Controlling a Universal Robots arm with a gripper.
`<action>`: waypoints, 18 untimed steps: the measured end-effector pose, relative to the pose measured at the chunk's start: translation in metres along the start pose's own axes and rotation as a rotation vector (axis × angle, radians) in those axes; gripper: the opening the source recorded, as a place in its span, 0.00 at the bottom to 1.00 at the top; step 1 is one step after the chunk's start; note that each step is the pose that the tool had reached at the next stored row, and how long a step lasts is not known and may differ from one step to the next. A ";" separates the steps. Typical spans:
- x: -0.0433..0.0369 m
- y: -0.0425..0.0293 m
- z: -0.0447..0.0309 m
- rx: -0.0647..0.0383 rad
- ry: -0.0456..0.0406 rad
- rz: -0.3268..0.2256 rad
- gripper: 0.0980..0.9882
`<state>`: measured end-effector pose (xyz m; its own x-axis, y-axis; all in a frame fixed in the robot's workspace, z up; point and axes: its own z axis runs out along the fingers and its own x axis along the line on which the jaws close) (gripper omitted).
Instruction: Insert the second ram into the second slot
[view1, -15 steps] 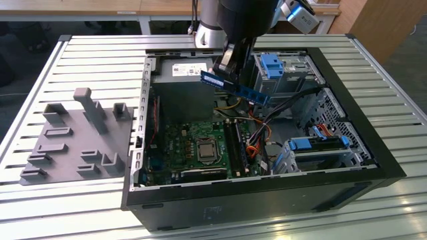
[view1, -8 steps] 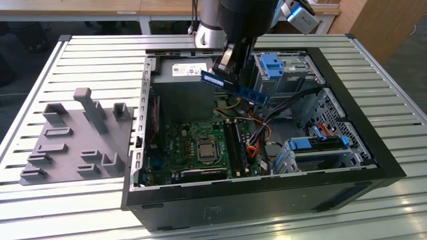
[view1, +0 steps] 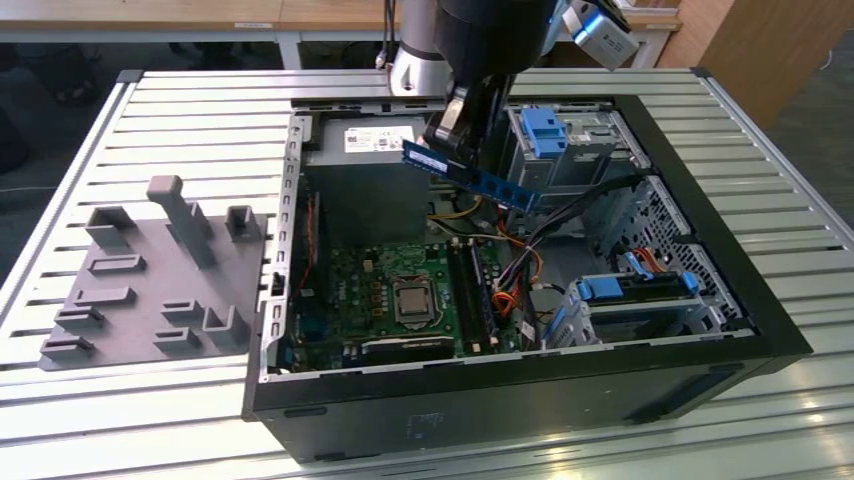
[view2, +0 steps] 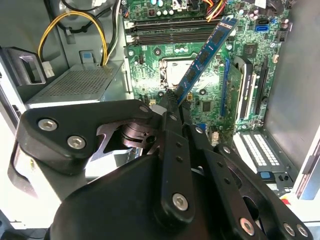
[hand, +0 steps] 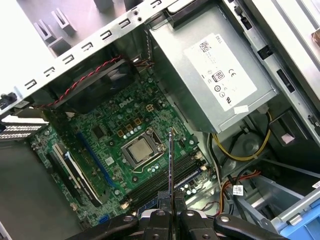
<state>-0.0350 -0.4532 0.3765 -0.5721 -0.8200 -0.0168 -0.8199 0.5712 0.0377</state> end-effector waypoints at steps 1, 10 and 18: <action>0.0000 0.0000 0.0000 0.000 -0.0001 0.002 0.04; 0.0000 0.0000 0.0001 0.000 -0.0006 0.016 0.04; 0.0000 0.0000 0.0003 0.000 -0.0011 0.027 0.04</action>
<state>-0.0350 -0.4532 0.3762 -0.5944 -0.8040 -0.0168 -0.8039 0.5935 0.0377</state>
